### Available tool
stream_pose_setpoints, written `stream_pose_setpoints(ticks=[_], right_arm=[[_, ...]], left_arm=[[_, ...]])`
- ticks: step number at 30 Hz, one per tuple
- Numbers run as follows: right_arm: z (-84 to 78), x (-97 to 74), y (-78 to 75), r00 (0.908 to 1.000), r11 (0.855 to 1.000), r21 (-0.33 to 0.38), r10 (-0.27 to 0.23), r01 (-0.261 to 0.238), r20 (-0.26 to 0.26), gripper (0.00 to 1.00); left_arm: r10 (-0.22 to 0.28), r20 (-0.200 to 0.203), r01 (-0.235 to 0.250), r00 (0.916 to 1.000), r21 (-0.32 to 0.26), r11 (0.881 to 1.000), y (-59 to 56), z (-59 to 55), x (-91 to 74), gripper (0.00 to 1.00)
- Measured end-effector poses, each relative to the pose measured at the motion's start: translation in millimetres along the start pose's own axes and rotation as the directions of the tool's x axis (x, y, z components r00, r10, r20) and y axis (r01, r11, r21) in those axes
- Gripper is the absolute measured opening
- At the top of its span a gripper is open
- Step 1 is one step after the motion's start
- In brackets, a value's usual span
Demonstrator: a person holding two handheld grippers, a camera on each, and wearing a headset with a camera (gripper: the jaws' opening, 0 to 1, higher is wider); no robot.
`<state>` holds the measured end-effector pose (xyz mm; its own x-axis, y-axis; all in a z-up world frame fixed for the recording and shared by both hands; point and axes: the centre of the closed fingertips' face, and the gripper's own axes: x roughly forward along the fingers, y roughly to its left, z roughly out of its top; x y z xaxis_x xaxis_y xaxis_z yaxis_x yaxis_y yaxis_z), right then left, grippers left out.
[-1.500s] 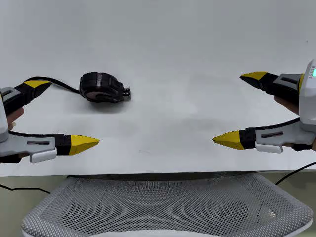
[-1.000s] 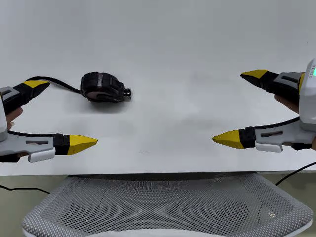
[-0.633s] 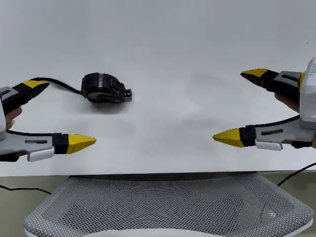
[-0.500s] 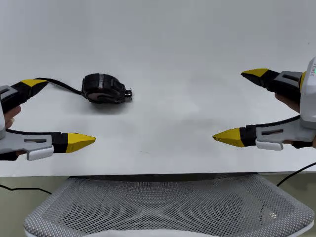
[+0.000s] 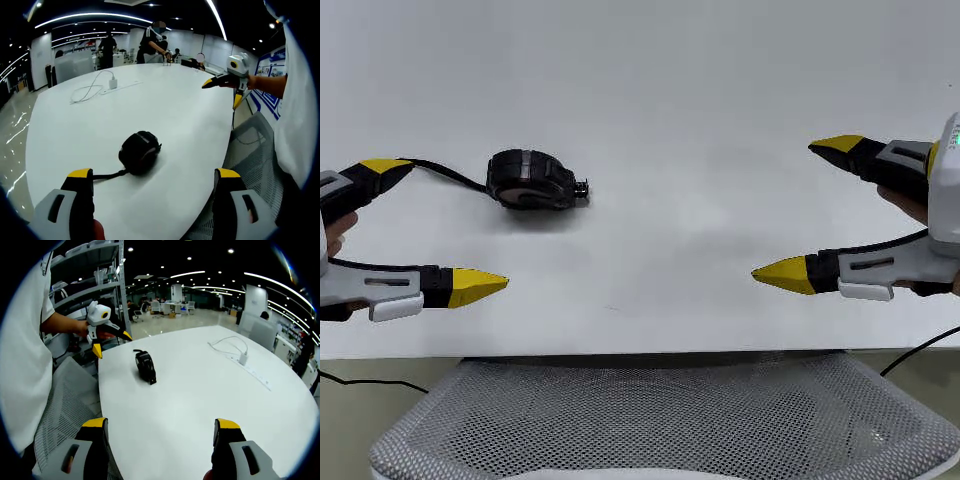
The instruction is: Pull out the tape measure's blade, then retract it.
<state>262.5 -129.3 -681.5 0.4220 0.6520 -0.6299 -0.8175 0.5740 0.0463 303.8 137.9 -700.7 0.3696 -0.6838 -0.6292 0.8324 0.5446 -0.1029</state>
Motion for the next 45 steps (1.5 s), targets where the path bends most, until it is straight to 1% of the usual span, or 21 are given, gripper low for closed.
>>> stream_pose_setpoints(ticks=[2, 7, 14, 17, 20, 24, 28, 32, 34, 36, 37, 40, 42, 44, 45], right_arm=[[1.7, 0.9, -0.6, 1.0, 1.0, -0.002, 0.003, -0.003, 0.005, 0.85], [2.6, 4.8, -3.4, 1.0, 1.0, -0.016, 0.005, -0.005, -0.003, 0.86], [4.0, 9.8, -6.3, 0.9999, 0.999, -0.028, 0.015, -0.015, -0.007, 0.85], [3.0, 12.2, -7.6, 0.9997, 0.999, -0.036, 0.021, -0.021, -0.015, 0.85], [2.8, 14.2, -8.7, 0.9995, 0.999, -0.042, 0.025, -0.025, -0.019, 0.85], [2.6, 18.1, -9.9, 0.9991, 0.998, -0.053, 0.033, -0.034, -0.027, 0.85], [2.4, 22.5, -10.6, 0.9984, 0.997, -0.067, 0.042, -0.045, -0.037, 0.85], [2.3, 26.8, -11.8, 0.9974, 0.995, -0.086, 0.054, -0.058, -0.048, 0.85], [2.4, 28.5, -12.4, 0.9969, 0.994, -0.09, 0.058, -0.063, -0.052, 0.84], [2.7, 30.2, -13.1, 0.9965, 0.993, -0.096, 0.062, -0.067, -0.055, 0.84], [3.4, 31.2, -12.9, 0.9962, 0.993, -0.099, 0.066, -0.072, -0.058, 0.84], [4.7, 33.3, -13.3, 0.9954, 0.991, -0.106, 0.073, -0.08, -0.061, 0.84], [5.6, 34.6, -13.7, 0.9948, 0.99, -0.113, 0.078, -0.085, -0.065, 0.84], [6.0, 35.6, -14.2, 0.9944, 0.989, -0.119, 0.08, -0.088, -0.068, 0.83], [6.5, 36.3, -14.5, 0.9941, 0.989, -0.121, 0.083, -0.091, -0.07, 0.83]], left_arm=[[-0.005, -0.008, 0.005, 1.0, 0.012, 1.0, 3.0, -0.5, 2.4, 0.99], [-0.02, -0.02, 0.02, 0.9996, 0.037, 0.999, 7.4, 2.9, 6.4, 0.99], [-0.035, -0.038, 0.038, 0.9987, 0.076, 0.996, 15.8, 4.7, 12.1, 0.99], [-0.044, -0.051, 0.049, 0.9977, 0.097, 0.994, 17.5, 4.3, 16.3, 0.99], [-0.049, -0.053, 0.055, 0.9974, 0.112, 0.992, 18.4, 4.8, 19.3, 0.99], [-0.061, -0.067, 0.07, 0.9959, 0.143, 0.987, 19.1, 5.7, 25.0, 0.99], [-0.067, -0.083, 0.08, 0.9943, 0.166, 0.983, 22.7, 5.5, 30.2, 0.98], [-0.083, -0.11, 0.103, 0.9905, 0.193, 0.976, 24.7, 3.7, 34.4, 0.94], [-0.087, -0.12, 0.109, 0.989, 0.196, 0.975, 25.9, 3.2, 36.1, 0.93], [-0.098, -0.138, 0.125, 0.9855, 0.202, 0.971, 25.6, 1.6, 38.0, 0.91], [-0.096, -0.151, 0.128, 0.9839, 0.215, 0.968, 26.3, 0.5, 39.4, 0.9], [-0.102, -0.169, 0.14, 0.9803, 0.233, 0.962, 27.7, -0.2, 44.1, 0.87], [-0.113, -0.182, 0.157, 0.9767, 0.244, 0.957, 27.1, -0.2, 46.5, 0.83], [-0.108, -0.199, 0.159, 0.974, 0.258, 0.953, 29.1, -1.6, 48.9, 0.79], [-0.116, -0.204, 0.167, 0.9721, 0.259, 0.951, 28.7, -2.1, 50.8, 0.78]])
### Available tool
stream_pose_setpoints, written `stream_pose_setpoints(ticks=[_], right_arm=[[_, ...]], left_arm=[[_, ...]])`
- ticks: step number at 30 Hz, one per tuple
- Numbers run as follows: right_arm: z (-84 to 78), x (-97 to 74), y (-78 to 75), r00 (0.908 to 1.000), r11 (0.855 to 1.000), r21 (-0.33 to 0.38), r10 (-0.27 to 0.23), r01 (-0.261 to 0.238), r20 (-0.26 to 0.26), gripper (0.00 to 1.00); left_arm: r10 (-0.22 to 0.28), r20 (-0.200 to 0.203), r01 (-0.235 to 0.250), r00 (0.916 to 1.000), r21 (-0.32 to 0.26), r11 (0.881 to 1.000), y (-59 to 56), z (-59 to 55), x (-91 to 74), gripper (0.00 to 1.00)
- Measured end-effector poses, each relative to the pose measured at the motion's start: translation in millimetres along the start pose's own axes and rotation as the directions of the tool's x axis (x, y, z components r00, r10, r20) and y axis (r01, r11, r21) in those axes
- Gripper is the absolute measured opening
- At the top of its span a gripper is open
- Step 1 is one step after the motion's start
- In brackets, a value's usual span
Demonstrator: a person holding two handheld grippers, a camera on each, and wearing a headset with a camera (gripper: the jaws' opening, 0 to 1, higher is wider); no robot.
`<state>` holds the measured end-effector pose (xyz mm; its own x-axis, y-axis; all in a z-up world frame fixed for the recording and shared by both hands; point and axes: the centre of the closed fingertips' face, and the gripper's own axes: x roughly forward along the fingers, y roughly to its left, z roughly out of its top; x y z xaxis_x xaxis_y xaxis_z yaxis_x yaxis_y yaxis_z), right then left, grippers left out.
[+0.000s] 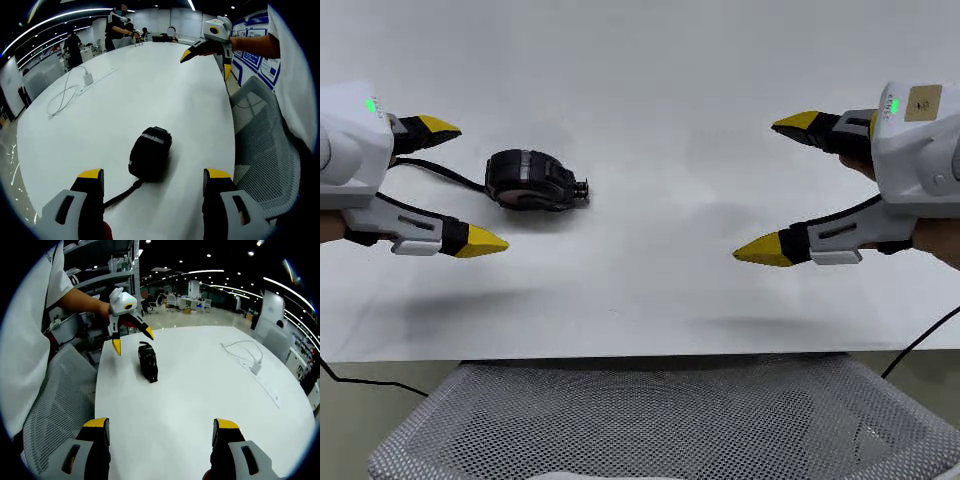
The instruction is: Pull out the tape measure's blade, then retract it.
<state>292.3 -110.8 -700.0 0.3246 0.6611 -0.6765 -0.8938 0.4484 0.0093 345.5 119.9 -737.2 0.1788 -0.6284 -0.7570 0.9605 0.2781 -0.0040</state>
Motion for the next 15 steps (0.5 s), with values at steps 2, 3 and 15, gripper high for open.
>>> stream_pose_setpoints(ticks=[2, 3, 15], right_arm=[[0.6, 1.1, -1.1, 1.0, 1.0, -0.004, 0.004, -0.004, -0.002, 0.83], [0.9, 1.5, -1.5, 1.0, 1.0, -0.006, 0.005, -0.005, -0.003, 0.83], [3.4, 8.6, -6.8, 0.9994, 0.999, -0.023, 0.033, -0.033, -0.01, 0.8]], left_arm=[[-0.002, -0.013, 0.002, 0.9999, 0.001, 1.0, 1.6, -1.3, 3.5, 0.77], [-0.002, -0.018, 0.003, 0.9998, 0.005, 1.0, 2.5, -2.1, 4.7, 0.76], [-0.036, -0.077, 0.038, 0.9964, 0.026, 0.999, 7.5, -10.8, 16.2, 0.6]])
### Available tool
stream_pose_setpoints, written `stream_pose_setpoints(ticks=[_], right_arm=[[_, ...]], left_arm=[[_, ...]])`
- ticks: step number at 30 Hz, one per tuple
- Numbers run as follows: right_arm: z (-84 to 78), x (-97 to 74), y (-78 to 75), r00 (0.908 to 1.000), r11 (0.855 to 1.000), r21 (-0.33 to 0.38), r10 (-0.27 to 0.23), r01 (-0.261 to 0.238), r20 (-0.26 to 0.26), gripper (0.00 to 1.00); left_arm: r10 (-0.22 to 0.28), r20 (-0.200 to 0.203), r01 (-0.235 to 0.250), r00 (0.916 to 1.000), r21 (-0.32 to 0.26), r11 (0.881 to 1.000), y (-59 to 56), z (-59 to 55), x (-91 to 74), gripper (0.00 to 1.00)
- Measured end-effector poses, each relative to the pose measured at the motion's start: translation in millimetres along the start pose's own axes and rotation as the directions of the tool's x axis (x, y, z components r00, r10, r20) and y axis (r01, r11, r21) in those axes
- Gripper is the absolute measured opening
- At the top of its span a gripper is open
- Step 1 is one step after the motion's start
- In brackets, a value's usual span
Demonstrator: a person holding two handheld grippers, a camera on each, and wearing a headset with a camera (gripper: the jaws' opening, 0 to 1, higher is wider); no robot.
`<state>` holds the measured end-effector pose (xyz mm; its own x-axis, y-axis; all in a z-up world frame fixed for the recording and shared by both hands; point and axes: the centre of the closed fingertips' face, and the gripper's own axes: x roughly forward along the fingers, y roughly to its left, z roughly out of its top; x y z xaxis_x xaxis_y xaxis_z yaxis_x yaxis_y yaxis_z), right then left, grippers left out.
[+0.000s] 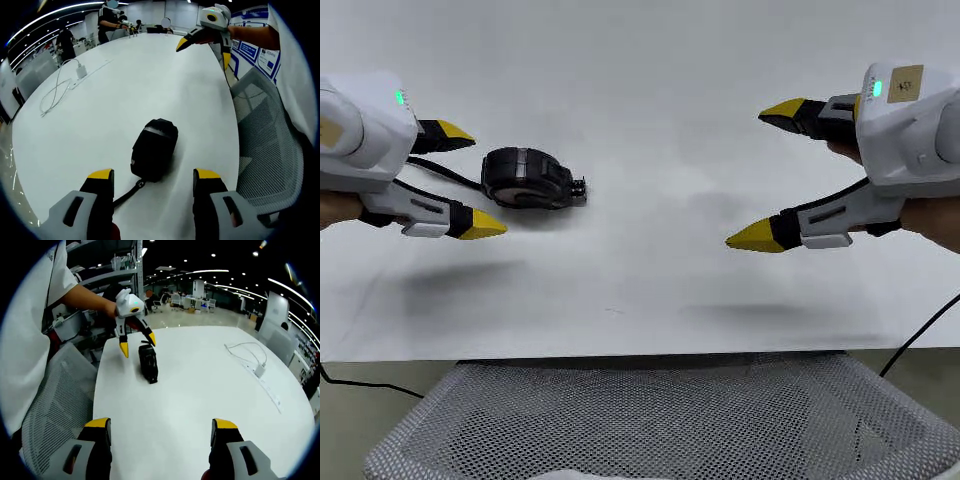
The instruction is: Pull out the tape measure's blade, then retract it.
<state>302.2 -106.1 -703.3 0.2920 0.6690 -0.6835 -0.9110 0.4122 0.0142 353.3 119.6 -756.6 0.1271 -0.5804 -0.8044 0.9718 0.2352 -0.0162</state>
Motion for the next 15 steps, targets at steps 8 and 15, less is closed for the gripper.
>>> stream_pose_setpoints(ticks=[8, 15], right_arm=[[-1.0, 6.8, -1.7, 0.9998, 1.0, -0.004, 0.021, -0.021, -0.006, 0.78], [0.5, 11.0, -2.2, 0.9994, 0.999, -0.011, 0.032, -0.033, -0.008, 0.76]], left_arm=[[-0.012, -0.014, 0.013, 0.9998, 0.032, 0.999, 3.7, -0.8, 8.0, 0.52], [-0.023, -0.028, 0.025, 0.9993, 0.042, 0.999, 7.0, -0.3, 16.0, 0.46]])
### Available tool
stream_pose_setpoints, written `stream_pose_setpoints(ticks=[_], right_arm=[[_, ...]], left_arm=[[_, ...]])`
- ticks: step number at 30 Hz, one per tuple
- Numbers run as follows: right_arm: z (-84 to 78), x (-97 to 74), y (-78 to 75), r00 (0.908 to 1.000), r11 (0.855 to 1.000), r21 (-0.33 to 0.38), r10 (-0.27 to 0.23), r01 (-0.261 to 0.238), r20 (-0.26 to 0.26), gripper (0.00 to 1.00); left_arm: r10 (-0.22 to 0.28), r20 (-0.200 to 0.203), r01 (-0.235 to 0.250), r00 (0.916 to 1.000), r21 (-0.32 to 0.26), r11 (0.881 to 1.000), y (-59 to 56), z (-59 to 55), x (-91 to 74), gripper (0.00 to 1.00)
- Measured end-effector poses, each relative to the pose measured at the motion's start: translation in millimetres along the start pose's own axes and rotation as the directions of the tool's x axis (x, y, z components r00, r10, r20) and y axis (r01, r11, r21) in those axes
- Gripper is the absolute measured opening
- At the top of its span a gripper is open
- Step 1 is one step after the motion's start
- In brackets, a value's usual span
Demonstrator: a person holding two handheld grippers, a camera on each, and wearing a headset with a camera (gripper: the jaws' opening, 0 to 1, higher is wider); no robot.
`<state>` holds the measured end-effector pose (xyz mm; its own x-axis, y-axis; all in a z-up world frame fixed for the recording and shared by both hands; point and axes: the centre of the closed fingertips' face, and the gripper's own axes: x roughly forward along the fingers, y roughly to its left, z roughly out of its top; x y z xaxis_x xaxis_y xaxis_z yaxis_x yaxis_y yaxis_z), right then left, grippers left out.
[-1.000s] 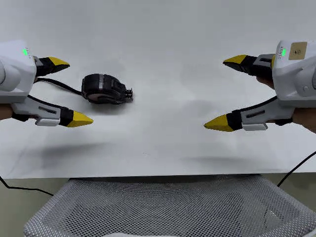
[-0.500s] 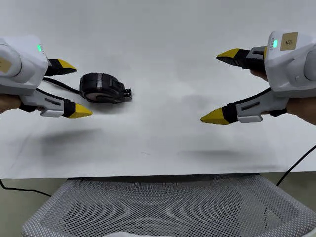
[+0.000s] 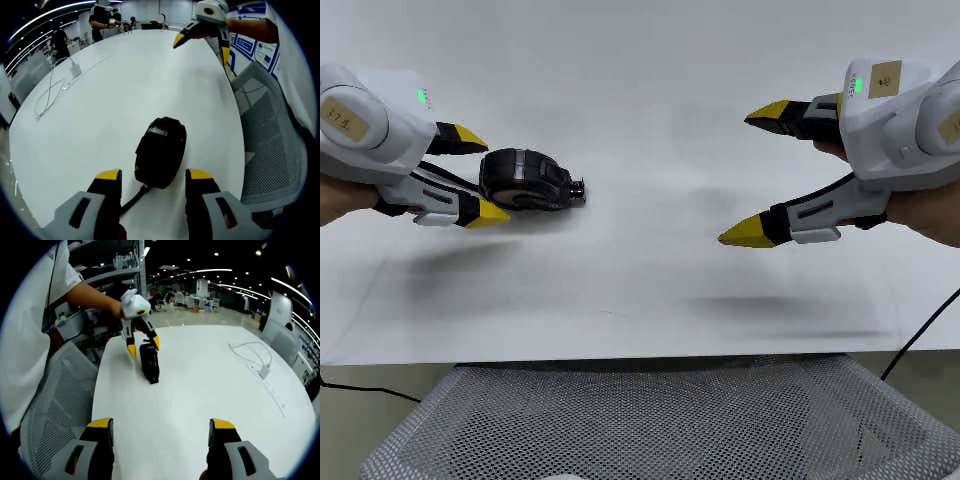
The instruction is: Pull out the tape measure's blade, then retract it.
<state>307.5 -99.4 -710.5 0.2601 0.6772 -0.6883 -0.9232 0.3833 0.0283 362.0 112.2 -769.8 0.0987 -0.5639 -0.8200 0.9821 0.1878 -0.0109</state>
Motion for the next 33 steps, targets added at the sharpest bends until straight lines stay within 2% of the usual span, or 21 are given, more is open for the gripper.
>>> stream_pose_setpoints(ticks=[9, 17, 22, 33], right_arm=[[2.0, 3.9, -1.8, 0.9999, 1.0, 0.0, 0.01, -0.01, 0.004, 0.74], [-0.5, 9.5, -0.6, 0.9996, 1.0, 0.005, 0.026, -0.027, 0.002, 0.73], [-0.4, 11.0, -0.5, 0.9995, 1.0, 0.007, 0.03, -0.03, 0.003, 0.72], [0.7, 16.6, 0.7, 0.9992, 0.999, 0.006, 0.04, -0.04, 0.01, 0.71]], left_arm=[[-0.016, -0.023, 0.017, 0.9996, 0.026, 1.0, -1.3, -3.1, 7.6, 0.39], [-0.014, -0.026, 0.015, 0.9996, 0.041, 0.999, -0.4, -2.7, 10.8, 0.34], [-0.029, -0.027, 0.031, 0.9992, 0.041, 0.999, -3.9, -2.7, 11.8, 0.29], [-0.027, -0.032, 0.029, 0.9991, 0.044, 0.999, -3.4, -3.6, 12.3, 0.28]])
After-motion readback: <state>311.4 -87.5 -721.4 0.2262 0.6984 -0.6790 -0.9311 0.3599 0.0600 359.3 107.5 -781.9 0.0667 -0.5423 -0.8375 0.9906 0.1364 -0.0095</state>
